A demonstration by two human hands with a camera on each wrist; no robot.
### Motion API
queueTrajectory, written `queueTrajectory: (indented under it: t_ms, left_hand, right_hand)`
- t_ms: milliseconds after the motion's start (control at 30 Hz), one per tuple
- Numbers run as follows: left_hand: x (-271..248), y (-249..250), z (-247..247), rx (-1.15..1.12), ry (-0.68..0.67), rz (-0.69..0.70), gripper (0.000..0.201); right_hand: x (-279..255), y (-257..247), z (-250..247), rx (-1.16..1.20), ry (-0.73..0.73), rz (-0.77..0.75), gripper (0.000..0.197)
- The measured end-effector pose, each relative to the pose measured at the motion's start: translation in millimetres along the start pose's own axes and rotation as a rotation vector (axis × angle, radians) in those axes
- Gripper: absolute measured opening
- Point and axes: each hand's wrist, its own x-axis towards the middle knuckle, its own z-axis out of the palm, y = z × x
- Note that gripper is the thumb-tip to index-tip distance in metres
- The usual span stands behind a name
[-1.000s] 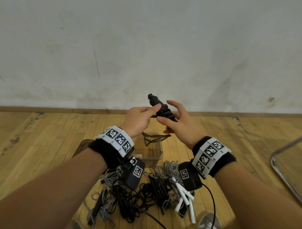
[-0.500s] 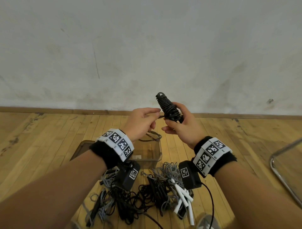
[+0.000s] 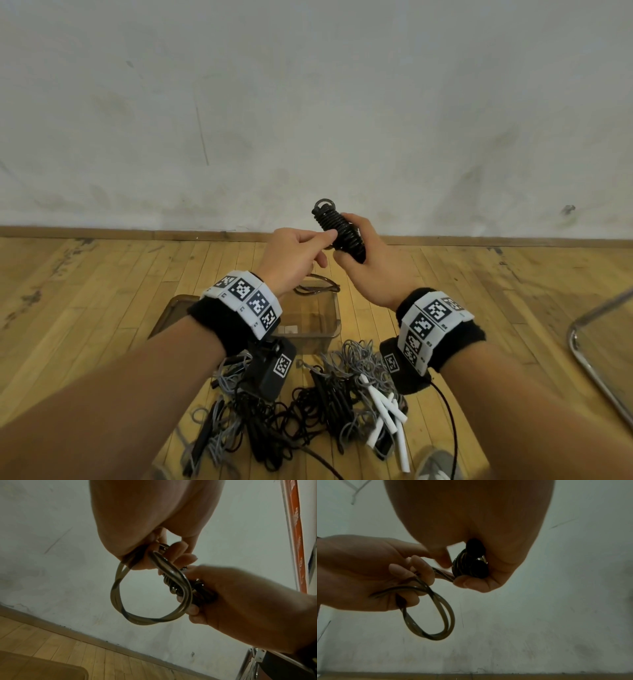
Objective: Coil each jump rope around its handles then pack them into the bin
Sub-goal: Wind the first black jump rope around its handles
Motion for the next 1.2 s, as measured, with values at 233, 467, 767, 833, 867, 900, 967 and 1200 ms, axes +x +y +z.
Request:
queueTrajectory:
  t_ms: [233,467,767,833,867,900,967,1200]
  left_hand:
    - [-1.5,-3.3,-0.9,-0.011,0.018,-0.039,0.026]
    - [2.2,-2.5,0.8,-0.025,0.131,-0.042,0.043]
    - [1.8,-0.5,3.8,-0.14,0.054,-0.012,0.034]
    - [0.7,0.2,3.2,-0.114,0.021,0.0,0.032]
    - [0.7,0.1,2.4,-0.114,-0.004,-0.005,0.031]
    - [0.7,0.2,2.0,-0.124,-0.028,-0.015,0.029]
    - [0.7,-0.6,2.0,-0.122,-0.051,-0.03,0.025]
    - [-2.8,1.0,0.2,-0.039,0.046,0.02,0.034]
  right_hand:
    - [-3.0,-2.6,0.4,0.077,-0.039,-0.034,0.044]
    - [0.9,1.9,2.8,0.191,0.05,0.052,0.062]
    - [0.7,-5.4,5.6,0.688,-0.039,0.169,0.032]
    - [-0.5,-4.5,4.7,0.605,-0.024,0.122,0.034]
    - [-0.5,-3.0,3.4,0.553,-0.01,0.092,0.034]
    - [-0.3,-1.7,1.9,0.497,-0.001,0.063,0.034]
    - [-0.8,0.9,-1.0,0.414,0.01,0.033,0.034]
    - [-0.3,7.5,-3.9,0.299,0.098,0.06,0.044]
